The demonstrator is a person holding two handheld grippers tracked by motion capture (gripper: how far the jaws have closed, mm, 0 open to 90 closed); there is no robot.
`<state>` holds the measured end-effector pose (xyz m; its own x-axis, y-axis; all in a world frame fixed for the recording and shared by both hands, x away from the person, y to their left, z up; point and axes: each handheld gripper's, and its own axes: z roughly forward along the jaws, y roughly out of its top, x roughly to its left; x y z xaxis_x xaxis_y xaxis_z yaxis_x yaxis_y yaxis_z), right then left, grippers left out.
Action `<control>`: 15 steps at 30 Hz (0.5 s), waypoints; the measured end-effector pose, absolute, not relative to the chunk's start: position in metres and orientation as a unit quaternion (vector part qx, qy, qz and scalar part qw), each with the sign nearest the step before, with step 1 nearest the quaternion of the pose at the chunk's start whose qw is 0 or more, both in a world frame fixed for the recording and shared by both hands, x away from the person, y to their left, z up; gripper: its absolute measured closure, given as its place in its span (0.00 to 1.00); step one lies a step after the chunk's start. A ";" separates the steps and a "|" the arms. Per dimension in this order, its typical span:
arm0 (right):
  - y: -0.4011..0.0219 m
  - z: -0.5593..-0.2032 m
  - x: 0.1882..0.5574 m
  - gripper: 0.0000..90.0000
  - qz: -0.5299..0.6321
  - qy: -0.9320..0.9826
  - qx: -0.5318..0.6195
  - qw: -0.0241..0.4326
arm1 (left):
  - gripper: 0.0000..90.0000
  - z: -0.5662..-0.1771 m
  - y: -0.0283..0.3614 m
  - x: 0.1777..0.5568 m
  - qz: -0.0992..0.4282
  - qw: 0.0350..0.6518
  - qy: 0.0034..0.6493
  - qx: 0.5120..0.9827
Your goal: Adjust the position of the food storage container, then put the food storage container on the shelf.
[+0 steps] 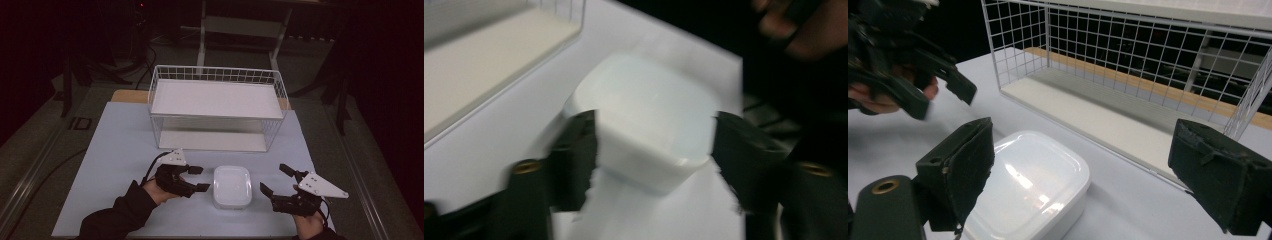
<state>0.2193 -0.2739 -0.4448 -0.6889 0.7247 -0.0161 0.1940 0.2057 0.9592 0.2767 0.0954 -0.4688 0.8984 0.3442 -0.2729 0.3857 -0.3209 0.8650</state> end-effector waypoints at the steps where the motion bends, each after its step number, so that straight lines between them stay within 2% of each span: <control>1: -0.273 -0.444 0.220 0.13 0.548 0.737 0.312 0.243 | 0.17 -0.465 0.095 0.275 -0.020 0.544 0.227 0.808; 2: -0.272 -0.444 0.220 0.16 0.545 0.739 0.315 0.242 | 0.12 -0.462 0.095 0.274 -0.024 0.550 0.227 0.804; 5: -0.268 -0.443 0.223 0.16 0.546 0.742 0.308 0.235 | 0.00 -0.452 0.091 0.271 -0.025 0.567 0.236 0.789; 7: -0.267 -0.443 0.224 0.16 0.547 0.745 0.304 0.232 | 0.00 -0.449 0.090 0.271 -0.025 0.572 0.241 0.784; 9: -0.262 -0.442 0.230 0.16 0.536 0.757 0.313 0.201 | 0.00 -0.446 0.083 0.271 -0.041 0.575 0.250 0.778; 12: -0.258 -0.444 0.236 0.16 0.532 0.761 0.309 0.205 | 0.00 -0.448 0.080 0.274 -0.050 0.570 0.259 0.778; 15: -0.258 -0.445 0.241 0.14 0.530 0.758 0.331 0.186 | 0.00 -0.455 0.075 0.280 -0.092 0.560 0.290 0.771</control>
<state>0.2415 -0.2583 -0.4447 -0.7109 0.6999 0.0688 0.3046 0.2183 0.9271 0.2800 0.0753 -0.4550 0.8151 0.3438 -0.4663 0.5497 -0.2050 0.8098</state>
